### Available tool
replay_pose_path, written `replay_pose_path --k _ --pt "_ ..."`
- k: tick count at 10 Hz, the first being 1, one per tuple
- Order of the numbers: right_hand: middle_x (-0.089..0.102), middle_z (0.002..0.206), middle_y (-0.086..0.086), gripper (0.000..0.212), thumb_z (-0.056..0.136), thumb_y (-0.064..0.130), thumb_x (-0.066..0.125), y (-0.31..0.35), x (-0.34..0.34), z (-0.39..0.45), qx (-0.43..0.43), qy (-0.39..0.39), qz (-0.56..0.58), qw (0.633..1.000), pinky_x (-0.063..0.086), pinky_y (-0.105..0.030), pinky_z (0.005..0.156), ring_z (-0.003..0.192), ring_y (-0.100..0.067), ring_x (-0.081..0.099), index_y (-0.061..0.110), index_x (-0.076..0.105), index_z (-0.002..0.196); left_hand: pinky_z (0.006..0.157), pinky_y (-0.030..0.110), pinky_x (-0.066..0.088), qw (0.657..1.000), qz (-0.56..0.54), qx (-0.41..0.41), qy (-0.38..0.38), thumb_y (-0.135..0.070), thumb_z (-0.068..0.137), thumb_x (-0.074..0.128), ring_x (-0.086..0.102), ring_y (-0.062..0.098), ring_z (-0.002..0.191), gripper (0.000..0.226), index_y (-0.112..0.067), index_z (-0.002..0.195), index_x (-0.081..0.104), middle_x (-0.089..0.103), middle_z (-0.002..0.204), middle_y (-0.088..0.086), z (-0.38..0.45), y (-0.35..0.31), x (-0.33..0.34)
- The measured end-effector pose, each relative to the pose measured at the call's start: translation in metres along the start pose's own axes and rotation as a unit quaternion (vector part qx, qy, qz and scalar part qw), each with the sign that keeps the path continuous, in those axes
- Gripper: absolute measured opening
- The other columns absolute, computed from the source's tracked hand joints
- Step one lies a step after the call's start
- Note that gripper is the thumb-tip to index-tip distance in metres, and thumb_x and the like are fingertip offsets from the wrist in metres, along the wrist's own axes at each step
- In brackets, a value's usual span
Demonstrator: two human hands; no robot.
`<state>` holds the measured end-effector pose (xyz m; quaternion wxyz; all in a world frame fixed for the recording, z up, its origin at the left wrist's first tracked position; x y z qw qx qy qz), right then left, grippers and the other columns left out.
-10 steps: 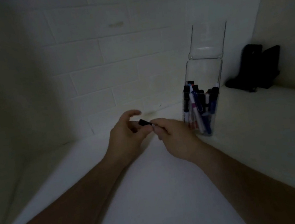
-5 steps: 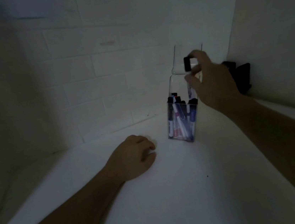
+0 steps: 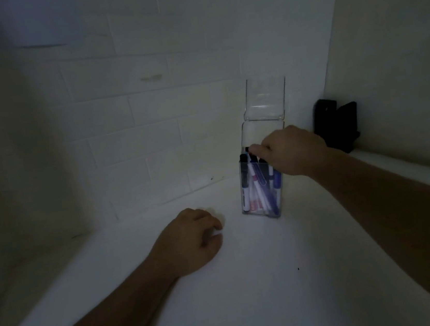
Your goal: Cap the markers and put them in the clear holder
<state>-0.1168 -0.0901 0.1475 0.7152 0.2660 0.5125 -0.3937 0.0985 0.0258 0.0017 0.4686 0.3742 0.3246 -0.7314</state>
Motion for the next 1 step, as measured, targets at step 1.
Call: replay_pose_path --k 1 --pt "0.063 0.073 -0.009 0.055 0.106 0.044 0.031 -0.0006 -0.0007 -0.0223 -0.028 -0.098 0.090 0.991 0.051 -0.039 0.071 0.070 -0.025 0.060 0.013 0.064 0.075 0.082 0.029 0.049 1.000 -0.006 -0.002 0.011 -0.049 0.091 0.053 0.056 0.011 0.093 0.024 -0.033 0.103 0.068 0.065 0.100 -0.013 -0.0011 -0.0006 -0.0016"
Point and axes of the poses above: each hand's wrist, its own z-axis towards the middle knuckle, its own x-axis out of the palm, y = z × x, the point moved 4 cm from there along z, towards the middle knuckle
